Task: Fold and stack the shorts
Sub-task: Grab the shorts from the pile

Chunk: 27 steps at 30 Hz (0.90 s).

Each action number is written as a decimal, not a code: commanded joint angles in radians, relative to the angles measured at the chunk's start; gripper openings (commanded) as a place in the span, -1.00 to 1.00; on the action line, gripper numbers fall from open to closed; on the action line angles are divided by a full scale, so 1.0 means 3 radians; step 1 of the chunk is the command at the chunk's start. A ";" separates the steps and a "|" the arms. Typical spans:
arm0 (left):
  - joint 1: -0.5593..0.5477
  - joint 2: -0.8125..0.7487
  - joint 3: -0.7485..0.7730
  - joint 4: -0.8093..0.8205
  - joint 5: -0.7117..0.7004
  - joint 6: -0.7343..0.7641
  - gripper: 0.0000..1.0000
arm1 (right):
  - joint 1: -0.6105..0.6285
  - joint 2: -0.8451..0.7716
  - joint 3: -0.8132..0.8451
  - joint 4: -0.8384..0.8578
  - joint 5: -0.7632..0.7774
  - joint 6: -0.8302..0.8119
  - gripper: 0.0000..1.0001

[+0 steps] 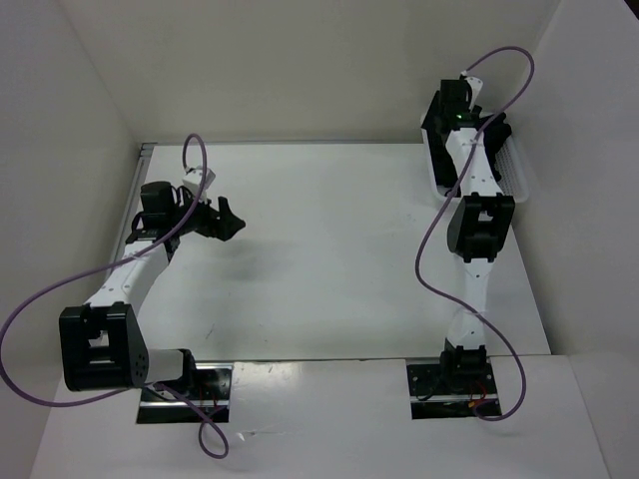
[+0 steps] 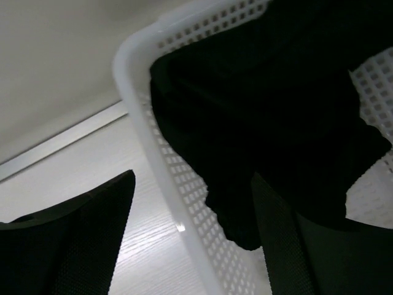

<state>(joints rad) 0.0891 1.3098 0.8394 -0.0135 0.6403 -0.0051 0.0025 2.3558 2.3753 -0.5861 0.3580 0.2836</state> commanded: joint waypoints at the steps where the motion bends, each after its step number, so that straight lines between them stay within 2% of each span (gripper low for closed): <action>1: -0.0011 0.0037 0.0045 0.0050 0.0074 0.0017 1.00 | -0.0121 -0.0157 -0.0104 0.0062 0.0085 0.0017 0.59; 2: -0.0011 0.0037 0.0014 0.0050 0.0075 0.0017 1.00 | -0.0156 -0.0127 -0.0145 0.0062 0.0055 0.0016 0.52; 3: -0.0011 0.0037 0.0014 0.0081 0.0075 0.0017 1.00 | -0.0157 -0.0127 -0.0145 0.0062 0.0054 -0.0015 0.37; 6: -0.0011 0.0067 0.0014 0.0081 0.0075 0.0017 1.00 | -0.0187 -0.0060 -0.0181 0.0128 0.0054 -0.0091 0.21; 10: -0.0011 0.0037 0.0014 0.0050 0.0075 0.0017 1.00 | -0.0259 0.0012 -0.0181 0.0159 0.0100 -0.0178 0.26; 14: -0.0011 0.0037 -0.0052 0.0020 0.0075 0.0017 1.00 | -0.0289 0.0113 -0.0247 0.0190 -0.0165 -0.0316 0.35; 27: -0.0011 0.0006 -0.0052 -0.0042 0.0105 0.0017 1.00 | -0.0289 0.0206 -0.0508 0.0220 -0.0140 -0.0378 0.37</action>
<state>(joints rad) 0.0891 1.3270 0.8299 -0.0315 0.6415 -0.0048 -0.0769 2.4035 2.2368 -0.5602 0.3138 0.1802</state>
